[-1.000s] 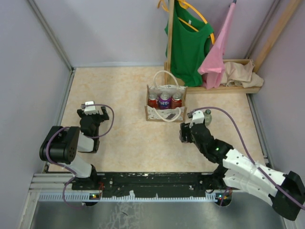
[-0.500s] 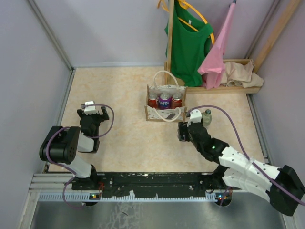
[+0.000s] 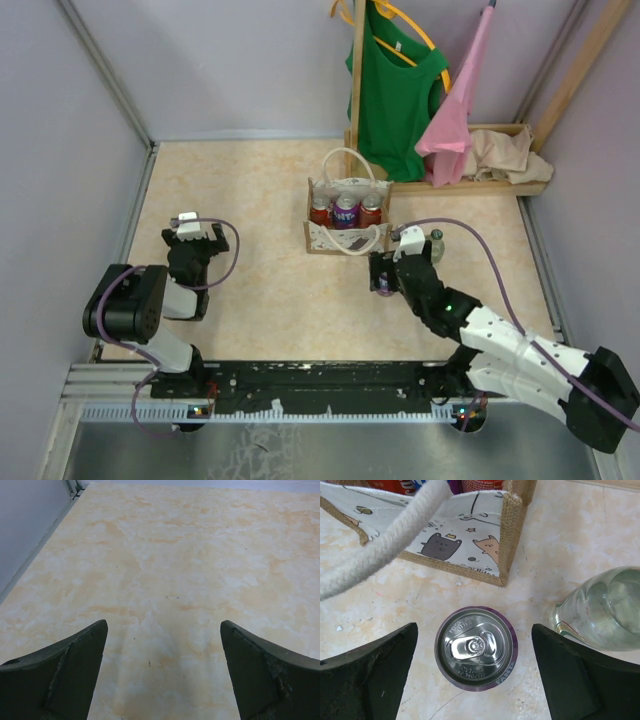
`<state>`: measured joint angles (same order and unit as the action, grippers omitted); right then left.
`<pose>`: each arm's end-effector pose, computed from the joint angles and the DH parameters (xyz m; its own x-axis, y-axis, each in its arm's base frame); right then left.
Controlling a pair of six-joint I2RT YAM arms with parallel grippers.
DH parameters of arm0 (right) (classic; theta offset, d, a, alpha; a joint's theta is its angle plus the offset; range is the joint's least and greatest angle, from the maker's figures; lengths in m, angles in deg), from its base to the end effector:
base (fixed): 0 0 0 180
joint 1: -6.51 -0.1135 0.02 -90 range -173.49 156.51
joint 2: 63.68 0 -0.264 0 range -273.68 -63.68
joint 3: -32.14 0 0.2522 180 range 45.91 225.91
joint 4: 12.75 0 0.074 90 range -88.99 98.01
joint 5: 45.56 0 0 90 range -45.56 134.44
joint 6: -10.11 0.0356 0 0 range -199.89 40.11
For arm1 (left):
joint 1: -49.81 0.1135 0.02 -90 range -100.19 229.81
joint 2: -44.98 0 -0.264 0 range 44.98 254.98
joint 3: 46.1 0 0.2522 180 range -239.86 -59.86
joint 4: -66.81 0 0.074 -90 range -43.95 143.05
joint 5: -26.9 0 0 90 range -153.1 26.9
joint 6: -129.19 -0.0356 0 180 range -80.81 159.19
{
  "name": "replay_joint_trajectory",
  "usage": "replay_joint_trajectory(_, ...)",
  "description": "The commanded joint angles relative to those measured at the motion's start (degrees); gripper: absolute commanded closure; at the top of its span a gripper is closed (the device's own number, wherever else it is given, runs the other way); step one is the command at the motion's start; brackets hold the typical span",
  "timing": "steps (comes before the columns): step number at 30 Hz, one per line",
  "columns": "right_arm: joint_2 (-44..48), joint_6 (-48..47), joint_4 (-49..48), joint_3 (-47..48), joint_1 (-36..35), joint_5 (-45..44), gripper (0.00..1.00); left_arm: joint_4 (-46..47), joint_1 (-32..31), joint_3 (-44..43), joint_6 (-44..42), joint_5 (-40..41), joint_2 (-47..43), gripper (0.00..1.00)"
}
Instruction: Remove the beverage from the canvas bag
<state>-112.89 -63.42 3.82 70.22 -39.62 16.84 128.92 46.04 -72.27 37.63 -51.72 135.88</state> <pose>0.1425 0.1244 0.2156 -0.4095 -0.0634 -0.9101 -0.2487 0.9676 0.0445 0.2405 -0.0088 0.1444 -0.0492 0.0300 -0.9983 -0.1309 0.9907 0.0362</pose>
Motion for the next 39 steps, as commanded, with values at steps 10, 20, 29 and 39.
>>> replay_joint_trajectory(10,4.45,-12.52,6.27,25.92,-0.72,-5.85,0.22,1.03,-0.07,0.36,-0.27,0.22,0.35,0.0)
replay_joint_trajectory(20,-12.91,-18.99,4.87,44.92,0.48,-2.8,0.45,1.03,-0.08,0.36,-0.28,0.23,0.33,0.0)
replay_joint_trajectory(29,-31.04,-11.84,16.96,56.74,11.41,17.23,0.47,1.03,-0.08,0.36,-0.28,0.17,0.34,0.0)
replay_joint_trajectory(39,-39.41,-10.73,22.21,58.52,15.71,26.72,0.39,1.03,-0.06,0.36,-0.29,0.22,0.34,0.0)
